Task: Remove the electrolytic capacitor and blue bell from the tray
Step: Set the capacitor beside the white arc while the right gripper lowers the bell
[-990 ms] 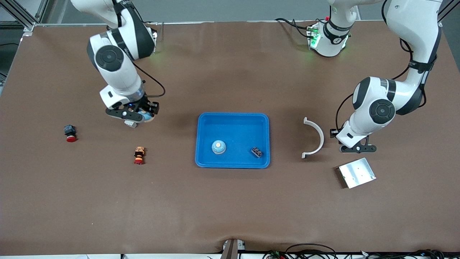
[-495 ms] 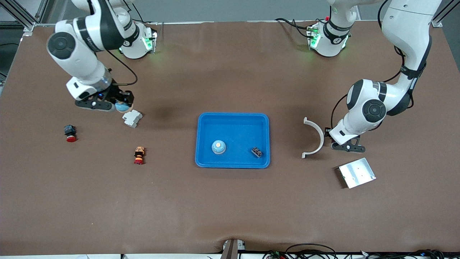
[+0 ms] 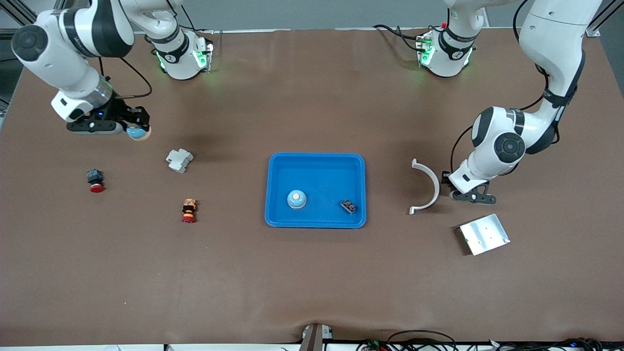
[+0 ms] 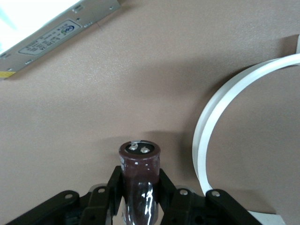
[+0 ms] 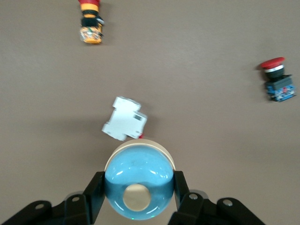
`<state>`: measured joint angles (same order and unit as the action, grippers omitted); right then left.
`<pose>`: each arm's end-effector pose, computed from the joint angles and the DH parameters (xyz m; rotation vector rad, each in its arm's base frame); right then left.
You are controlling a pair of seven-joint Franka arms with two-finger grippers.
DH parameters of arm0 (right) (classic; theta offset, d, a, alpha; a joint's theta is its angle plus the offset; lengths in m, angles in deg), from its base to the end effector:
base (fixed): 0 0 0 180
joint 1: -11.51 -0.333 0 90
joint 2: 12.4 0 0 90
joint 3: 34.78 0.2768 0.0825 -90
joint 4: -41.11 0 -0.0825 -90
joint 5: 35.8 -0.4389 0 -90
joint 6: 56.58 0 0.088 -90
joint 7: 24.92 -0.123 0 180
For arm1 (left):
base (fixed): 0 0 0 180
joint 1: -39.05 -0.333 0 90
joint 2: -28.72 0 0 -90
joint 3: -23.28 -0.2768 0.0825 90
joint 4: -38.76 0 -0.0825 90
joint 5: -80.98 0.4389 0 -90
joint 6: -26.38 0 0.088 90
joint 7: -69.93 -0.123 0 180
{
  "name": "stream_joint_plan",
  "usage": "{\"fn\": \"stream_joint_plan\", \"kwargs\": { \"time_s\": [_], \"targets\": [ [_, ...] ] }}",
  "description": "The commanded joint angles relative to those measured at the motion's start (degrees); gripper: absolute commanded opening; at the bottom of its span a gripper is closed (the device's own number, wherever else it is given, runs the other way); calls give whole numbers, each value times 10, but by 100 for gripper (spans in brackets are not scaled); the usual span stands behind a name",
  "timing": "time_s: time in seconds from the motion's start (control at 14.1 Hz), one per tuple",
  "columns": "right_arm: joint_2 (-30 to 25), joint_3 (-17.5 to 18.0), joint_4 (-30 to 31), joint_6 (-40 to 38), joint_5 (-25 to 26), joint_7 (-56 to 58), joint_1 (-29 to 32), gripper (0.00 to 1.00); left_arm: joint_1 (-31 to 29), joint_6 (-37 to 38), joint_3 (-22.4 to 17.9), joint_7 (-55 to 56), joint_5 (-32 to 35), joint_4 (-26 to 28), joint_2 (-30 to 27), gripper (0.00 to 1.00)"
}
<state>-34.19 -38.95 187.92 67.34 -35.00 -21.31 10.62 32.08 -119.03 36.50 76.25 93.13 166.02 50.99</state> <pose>0.4656 -0.0244 0.3112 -3.1247 -0.0299 0.0298 0.5517 -0.0722 0.0985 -3.0966 0.2528 0.0797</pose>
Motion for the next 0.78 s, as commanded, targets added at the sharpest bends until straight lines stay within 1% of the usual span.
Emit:
{"fn": "stream_joint_plan", "kwargs": {
  "time_s": [0.0, 0.14, 0.21, 0.35, 0.57, 0.71],
  "targets": [
    [-20, 4, 29, 8, -10, 77, 61, 0, -14, -32, 4, -4, 12, 16, 3, 3],
    [-18, 4, 33, 9, -10, 125, 101, 0, -18, -36, 3, -4, 12, 18, 4, 4],
    [-18, 3, 34, 10, -10, 144, 116, 0, -21, -37, 4, -4, 14, 18, 5, 7],
    [-16, 3, 38, 20, -10, 155, 128, 0, -24, -49, 4, -4, 20, 20, 11, 10],
    [-6, 3, 59, 47, -2, 157, 136, 0, -30, -67, 4, -3, 20, 25, 16, 23],
    [13, 2, 59, 57, 0, 158, 137, 0, -30, -71, 4, -3, 20, 26, 16, 29]
  ]
}}
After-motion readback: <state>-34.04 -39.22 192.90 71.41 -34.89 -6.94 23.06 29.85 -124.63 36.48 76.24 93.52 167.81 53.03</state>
